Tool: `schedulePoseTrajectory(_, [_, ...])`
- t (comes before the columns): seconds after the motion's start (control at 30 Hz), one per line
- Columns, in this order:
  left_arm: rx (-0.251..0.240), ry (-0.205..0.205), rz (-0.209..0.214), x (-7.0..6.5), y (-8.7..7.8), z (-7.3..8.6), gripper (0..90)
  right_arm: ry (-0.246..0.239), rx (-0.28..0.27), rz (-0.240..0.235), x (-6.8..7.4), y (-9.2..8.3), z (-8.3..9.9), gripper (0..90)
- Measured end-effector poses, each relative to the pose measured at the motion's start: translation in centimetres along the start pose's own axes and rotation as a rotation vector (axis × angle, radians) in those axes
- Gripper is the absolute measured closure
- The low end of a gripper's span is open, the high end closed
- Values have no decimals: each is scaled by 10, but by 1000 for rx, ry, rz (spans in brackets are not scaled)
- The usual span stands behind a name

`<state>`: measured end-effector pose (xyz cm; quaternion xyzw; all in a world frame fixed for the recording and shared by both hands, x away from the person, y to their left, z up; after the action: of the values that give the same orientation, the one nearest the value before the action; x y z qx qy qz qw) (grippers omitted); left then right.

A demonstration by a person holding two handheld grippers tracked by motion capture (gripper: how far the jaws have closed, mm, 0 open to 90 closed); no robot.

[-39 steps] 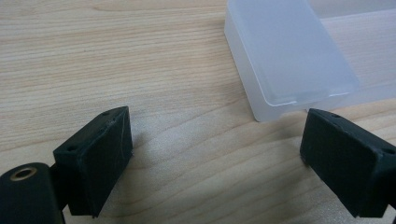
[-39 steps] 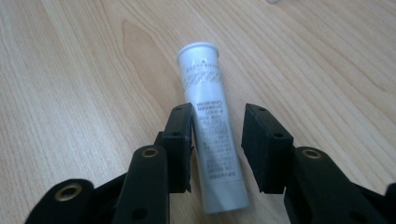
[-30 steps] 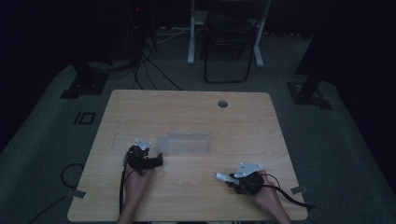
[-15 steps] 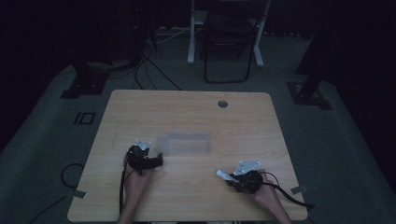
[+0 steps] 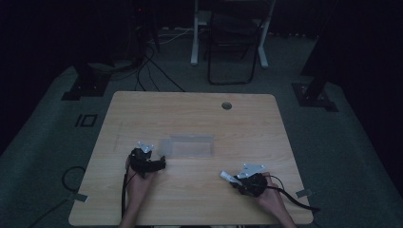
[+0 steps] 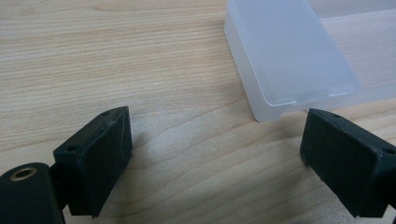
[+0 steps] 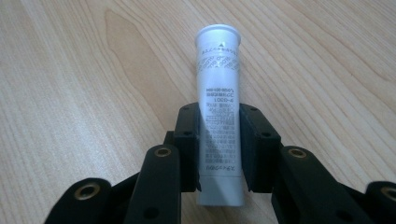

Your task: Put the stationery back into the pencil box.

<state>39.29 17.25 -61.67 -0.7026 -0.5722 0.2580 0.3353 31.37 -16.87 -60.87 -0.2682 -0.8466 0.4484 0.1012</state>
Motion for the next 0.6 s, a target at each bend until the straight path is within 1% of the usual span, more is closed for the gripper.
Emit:
schedulePoseTrajectory(0.13, [-1,-1,0,0,0,0,96,-9,-6,14,0,-3,-2,711])
schedulePoseTrajectory(0.33, [0,0,0,0,0,0,96,-15,-19,22,-1,-9,-6,711])
schedulePoseTrajectory(0.47, [0,0,0,0,0,0,96,-15,-23,29,-3,-11,-6,711])
schedulePoseTrajectory(0.6, [0,0,0,0,0,0,96,-6,-33,31,-4,-17,-7,711])
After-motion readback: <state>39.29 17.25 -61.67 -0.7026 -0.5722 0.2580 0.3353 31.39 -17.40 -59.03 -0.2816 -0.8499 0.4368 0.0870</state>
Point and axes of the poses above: each handheld gripper's, and its own axes: y roughly forward along the jaws, z roughly out of its underside, x roughly to its left, the point moved 8 cm from there along y, roughly forward along the jaws, and after that the axes turned 5 degrees about x, right-handed, at the moved point
